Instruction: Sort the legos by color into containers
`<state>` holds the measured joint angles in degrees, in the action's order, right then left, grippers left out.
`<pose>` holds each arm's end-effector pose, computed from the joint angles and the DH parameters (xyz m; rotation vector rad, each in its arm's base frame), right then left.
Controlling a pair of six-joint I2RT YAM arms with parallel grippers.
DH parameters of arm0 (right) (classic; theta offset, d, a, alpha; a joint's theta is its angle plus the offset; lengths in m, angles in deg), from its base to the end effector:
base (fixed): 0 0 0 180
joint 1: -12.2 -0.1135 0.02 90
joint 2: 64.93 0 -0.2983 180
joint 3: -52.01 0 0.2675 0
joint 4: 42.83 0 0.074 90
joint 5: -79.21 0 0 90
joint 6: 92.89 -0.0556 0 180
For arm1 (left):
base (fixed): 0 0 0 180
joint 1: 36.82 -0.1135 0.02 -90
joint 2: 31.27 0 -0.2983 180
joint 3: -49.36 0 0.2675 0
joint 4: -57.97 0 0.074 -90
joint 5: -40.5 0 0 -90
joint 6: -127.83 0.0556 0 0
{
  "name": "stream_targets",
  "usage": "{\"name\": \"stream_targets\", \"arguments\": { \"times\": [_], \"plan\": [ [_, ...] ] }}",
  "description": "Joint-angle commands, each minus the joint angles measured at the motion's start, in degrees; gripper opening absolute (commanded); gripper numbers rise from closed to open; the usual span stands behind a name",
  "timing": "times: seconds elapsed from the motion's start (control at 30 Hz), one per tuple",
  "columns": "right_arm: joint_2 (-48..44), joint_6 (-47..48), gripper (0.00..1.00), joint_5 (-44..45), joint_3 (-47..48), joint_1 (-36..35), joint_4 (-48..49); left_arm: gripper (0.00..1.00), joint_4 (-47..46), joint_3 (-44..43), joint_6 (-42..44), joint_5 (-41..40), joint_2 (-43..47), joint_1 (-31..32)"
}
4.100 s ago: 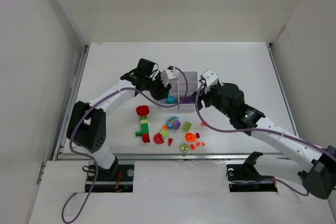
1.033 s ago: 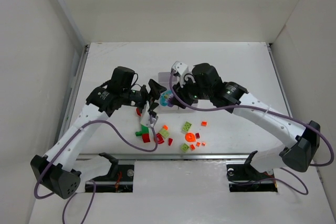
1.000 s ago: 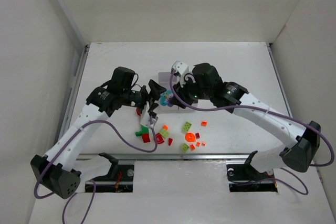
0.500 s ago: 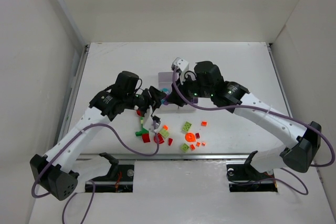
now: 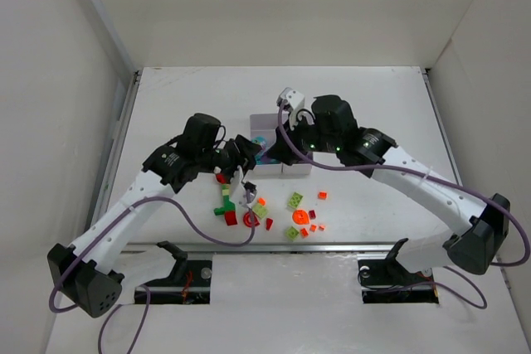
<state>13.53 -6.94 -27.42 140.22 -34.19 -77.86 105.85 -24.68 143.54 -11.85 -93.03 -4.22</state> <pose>0.2223 0.2565 0.3967 -0.9345 1.8774 0.8399 0.1807 -0.1559 0.3645 2.0134 0.3880 0.0651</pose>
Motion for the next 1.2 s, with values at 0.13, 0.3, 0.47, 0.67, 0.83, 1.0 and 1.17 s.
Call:
{"name": "stream_targets", "arguments": {
  "times": [0.13, 0.3, 0.47, 0.67, 0.83, 1.0, 1.17],
  "plan": [
    [-4.1, 1.1, 0.0, 4.8, -1.9, 6.2, -5.6, 0.0, -1.7, 4.6, -8.9, -9.3, -1.2, -0.3],
    [-3.5, 2.2, 0.0, 3.8, -4.7, 6.7, -8.1, 0.0, -8.3, 4.6, -12.6, -9.9, 0.1, -0.3],
    [0.7, -2.4, 0.0, 14.8, -3.1, 7.3, -7.0, 0.0, -10.5, 3.2, -25.1, -9.2, -2.6, -0.3],
    [6.4, -9.5, 0.0, 20.2, -3.5, 7.9, -4.9, 0.0, -11.3, -0.3, -48.5, -3.3, -7.2, -2.4],
    [5.3, -13.2, 0.0, 22.0, -6.8, 9.9, 0.6, 0.0, -12.8, 3.6, -53.4, -0.9, -5.6, -2.4],
    [8.3, -13.7, 0.0, 25.8, -4.2, 10.5, -2.3, 0.0, -15.2, 4.7, -55.3, -0.9, -5.0, -2.4],
    [11.6, -13.7, 0.0, 26.4, -4.2, 10.5, -2.3, 0.0, -16.3, 4.7, -55.8, -1.4, -5.0, -2.9]
  ]
}}
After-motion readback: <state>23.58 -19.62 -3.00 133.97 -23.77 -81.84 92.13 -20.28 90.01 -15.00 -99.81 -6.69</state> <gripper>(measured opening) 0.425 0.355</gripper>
